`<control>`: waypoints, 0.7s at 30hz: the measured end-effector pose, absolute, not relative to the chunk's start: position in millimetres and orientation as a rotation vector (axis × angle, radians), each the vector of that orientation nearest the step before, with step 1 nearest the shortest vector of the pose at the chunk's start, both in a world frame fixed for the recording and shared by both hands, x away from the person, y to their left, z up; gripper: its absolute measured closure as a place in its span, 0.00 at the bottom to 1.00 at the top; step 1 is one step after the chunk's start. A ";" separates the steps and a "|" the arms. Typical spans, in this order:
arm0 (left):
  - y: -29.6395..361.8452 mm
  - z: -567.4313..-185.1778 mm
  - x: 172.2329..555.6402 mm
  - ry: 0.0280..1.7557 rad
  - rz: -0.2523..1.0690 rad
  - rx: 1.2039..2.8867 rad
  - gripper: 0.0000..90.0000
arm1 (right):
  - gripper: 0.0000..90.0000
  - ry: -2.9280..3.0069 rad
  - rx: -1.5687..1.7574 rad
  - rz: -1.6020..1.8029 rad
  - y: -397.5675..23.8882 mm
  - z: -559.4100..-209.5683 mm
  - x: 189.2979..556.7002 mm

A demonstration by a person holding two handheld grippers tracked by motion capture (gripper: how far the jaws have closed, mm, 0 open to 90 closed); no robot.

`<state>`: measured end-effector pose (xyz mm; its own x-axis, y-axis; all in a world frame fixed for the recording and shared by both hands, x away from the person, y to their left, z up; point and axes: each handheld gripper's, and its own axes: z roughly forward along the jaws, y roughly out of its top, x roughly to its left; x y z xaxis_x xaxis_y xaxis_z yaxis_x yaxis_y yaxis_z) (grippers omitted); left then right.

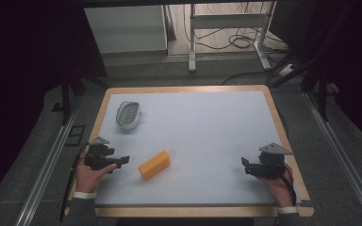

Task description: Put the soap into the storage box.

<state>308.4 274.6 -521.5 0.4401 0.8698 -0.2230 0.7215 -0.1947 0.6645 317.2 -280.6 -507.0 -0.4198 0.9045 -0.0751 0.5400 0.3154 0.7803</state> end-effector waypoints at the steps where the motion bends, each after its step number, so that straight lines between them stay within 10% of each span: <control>1: 275.0 -521.6 308.5 1.338 0.262 1.970 0.20 | 0.08 2.075 1.274 0.940 -281.0 -507.0 317.3; 21: 271.1 -514.6 306.0 1.314 0.294 1.984 0.21 | 0.08 2.063 1.298 0.947 -287.3 -509.3 314.4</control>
